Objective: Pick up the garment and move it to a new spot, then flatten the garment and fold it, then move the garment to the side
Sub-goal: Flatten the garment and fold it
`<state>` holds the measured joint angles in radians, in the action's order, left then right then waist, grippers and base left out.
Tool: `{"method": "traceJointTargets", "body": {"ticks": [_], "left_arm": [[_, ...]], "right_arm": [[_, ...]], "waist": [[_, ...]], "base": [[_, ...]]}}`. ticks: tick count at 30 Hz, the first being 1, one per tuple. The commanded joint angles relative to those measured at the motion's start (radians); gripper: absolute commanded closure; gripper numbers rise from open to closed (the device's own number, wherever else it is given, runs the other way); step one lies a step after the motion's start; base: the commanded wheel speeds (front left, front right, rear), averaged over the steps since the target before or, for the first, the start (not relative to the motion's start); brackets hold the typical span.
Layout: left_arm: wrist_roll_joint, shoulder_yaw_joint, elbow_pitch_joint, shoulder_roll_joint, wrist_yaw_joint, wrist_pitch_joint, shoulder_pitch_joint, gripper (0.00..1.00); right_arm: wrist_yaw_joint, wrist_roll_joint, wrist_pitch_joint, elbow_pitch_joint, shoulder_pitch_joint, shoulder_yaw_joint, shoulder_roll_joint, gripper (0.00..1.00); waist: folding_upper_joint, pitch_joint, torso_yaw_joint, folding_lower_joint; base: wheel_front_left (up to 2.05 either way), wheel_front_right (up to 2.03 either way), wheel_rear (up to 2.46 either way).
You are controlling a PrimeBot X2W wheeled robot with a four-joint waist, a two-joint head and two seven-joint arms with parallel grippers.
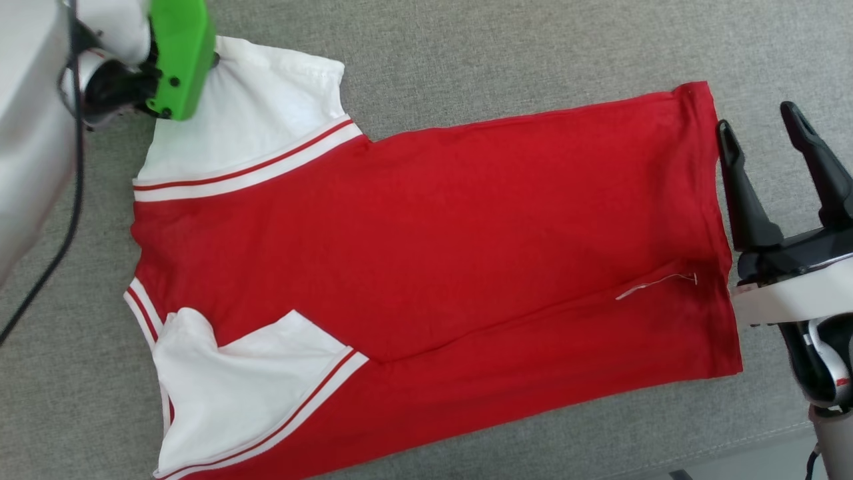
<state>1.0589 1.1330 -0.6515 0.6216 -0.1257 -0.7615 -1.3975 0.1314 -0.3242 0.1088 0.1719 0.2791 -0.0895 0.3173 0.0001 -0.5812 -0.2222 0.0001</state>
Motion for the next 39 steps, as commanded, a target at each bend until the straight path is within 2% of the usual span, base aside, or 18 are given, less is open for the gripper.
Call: {"method": "traceJointTargets", "body": {"ticks": [1,7,13,15,20,24,28,32,39], "left_arm": [[-0.015,0.04,-0.007,-0.015,-0.004,0.023,0.071,1.0],[-0.046,0.059,0.036,-0.021,-0.005,0.2,0.08,1.0],[-0.057,0.083,0.1,-0.03,-0.005,0.326,0.107,1.0],[-0.065,0.091,0.124,-0.029,-0.005,0.356,0.119,1.0],[-0.086,0.106,0.174,-0.029,-0.005,0.408,0.148,1.0],[-0.105,0.112,0.201,-0.033,-0.005,0.428,0.157,1.0],[-0.123,0.111,0.223,-0.037,0.0,0.446,0.147,1.0],[-0.126,0.103,0.238,-0.053,0.006,0.464,0.133,1.0],[-0.137,0.096,0.24,-0.07,0.013,0.496,0.121,1.0]], "right_arm": [[-0.001,-0.005,0.006,-0.003,0.025,0.013,0.011,0.0],[-0.001,-0.014,-0.032,0.013,0.041,0.078,0.085,0.0],[-0.001,-0.096,-0.181,0.009,0.086,0.088,0.227,0.0],[-0.001,-0.133,-0.249,0.001,0.105,0.069,0.283,0.0],[-0.001,-0.287,-0.526,-0.059,0.149,-0.028,0.424,0.0],[-0.001,-0.403,-0.724,-0.099,0.188,-0.113,0.508,0.0],[-0.001,-0.45,-0.835,-0.156,0.249,-0.18,0.538,0.0],[-0.001,-0.443,-0.887,-0.242,0.317,-0.246,0.538,0.0],[-0.001,-0.417,-0.882,-0.375,0.393,-0.364,0.499,0.0]], "waist": [[-0.0001,0.03,0.024,-0.0001],[-0.0001,0.108,0.077,-0.0001],[-0.0001,0.174,0.142,-0.0001],[-0.0001,0.186,0.159,-0.0001],[-0.0001,0.203,0.195,-0.0001],[-0.0001,0.196,0.218,-0.0001],[-0.0001,0.174,0.237,-0.0001],[-0.0001,0.142,0.263,-0.0001],[-0.0001,0.091,0.286,-0.0001]], "base": [[0.0,0.0,0.0],[0.0,0.0,0.0],[0.0,0.0,0.0],[0.0,0.0,0.0],[0.0,0.0,0.0],[0.0,0.0,0.0],[0.0,0.0,0.0],[0.0,0.0,0.0],[0.0,0.0,0.0]]}}
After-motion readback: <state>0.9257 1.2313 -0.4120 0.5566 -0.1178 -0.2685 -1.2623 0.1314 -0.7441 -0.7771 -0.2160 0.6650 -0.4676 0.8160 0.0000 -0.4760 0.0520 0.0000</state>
